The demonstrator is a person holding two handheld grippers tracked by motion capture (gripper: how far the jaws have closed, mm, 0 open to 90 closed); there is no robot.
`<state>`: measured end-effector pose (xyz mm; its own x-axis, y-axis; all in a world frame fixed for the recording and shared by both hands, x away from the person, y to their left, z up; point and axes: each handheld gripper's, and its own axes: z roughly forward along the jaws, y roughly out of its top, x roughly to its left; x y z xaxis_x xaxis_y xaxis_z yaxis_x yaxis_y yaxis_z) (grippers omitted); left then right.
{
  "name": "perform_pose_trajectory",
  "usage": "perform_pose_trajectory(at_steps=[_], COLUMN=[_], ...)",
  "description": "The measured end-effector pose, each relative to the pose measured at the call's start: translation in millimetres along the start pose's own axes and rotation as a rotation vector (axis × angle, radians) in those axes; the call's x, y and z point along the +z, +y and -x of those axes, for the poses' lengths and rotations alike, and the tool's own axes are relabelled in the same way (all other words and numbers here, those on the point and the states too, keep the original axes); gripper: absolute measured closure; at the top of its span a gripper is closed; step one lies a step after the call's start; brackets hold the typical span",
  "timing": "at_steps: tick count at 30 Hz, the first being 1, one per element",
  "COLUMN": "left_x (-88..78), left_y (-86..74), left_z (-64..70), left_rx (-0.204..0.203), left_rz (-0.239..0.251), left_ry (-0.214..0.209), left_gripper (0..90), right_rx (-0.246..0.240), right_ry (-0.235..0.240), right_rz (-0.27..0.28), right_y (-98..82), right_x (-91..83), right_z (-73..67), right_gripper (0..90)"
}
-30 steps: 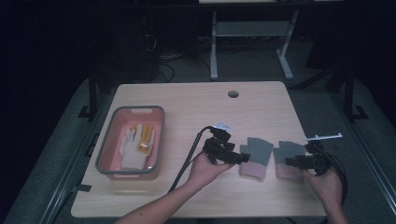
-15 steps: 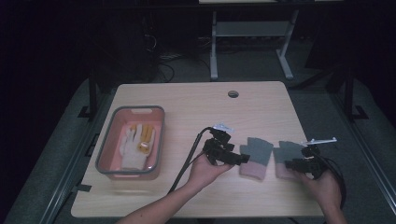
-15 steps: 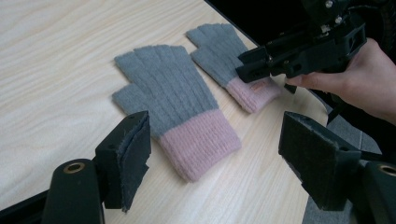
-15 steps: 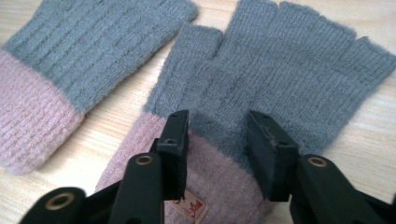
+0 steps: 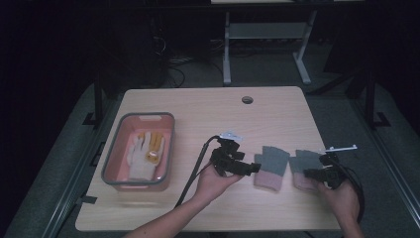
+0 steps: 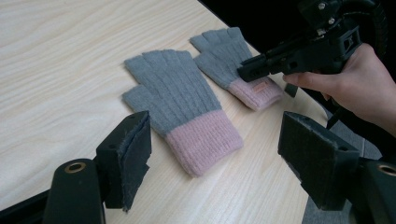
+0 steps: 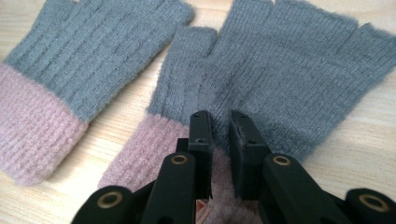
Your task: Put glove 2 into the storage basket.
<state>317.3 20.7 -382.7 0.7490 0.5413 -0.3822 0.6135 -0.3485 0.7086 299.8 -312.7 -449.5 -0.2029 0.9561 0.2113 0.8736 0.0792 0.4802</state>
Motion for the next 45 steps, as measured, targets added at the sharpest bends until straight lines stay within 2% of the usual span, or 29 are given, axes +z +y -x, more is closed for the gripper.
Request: perform_pose_trajectory(at_steps=[7,17,23,25,31,36,45], left_x=[-5.1,-6.2,-7.6,-7.7,-8.8,-10.9,-13.9], left_y=[-0.5,-0.7,-0.5,-0.5,-1.0,-1.7,-4.8], left_z=[-5.6,-7.3,-8.0,-7.8,-7.9,-10.5,-12.5], left_rx=[-0.012,-0.014,-0.015,-0.015,-0.011,-0.017,-0.014], left_rz=[0.018,0.022,0.025,0.029,0.025,0.033,0.034], left_ry=[0.014,0.021,0.021,0.024,0.027,0.033,0.038], left_gripper=[25.9,25.9,25.9,25.9,25.9,25.9,25.9], right_rx=[0.043,0.036,0.033,0.038,-0.001,-0.011,-0.022], right_ry=[0.033,0.022,0.046,0.073,0.075,0.073,0.096], right_rz=[0.006,0.02,0.034,0.043,0.045,0.043,0.032], right_y=[1.0,5.6,11.7,13.9,23.2,28.4,37.5], right_x=[-4.2,-15.5,-24.8,-27.6,-27.4,-21.4,-5.9], right_z=[1.9,-5.8,-11.8,-15.7,-32.0,-44.2,-65.1], right_gripper=[81.8,81.9,82.0,82.0,82.0,82.0,81.9])
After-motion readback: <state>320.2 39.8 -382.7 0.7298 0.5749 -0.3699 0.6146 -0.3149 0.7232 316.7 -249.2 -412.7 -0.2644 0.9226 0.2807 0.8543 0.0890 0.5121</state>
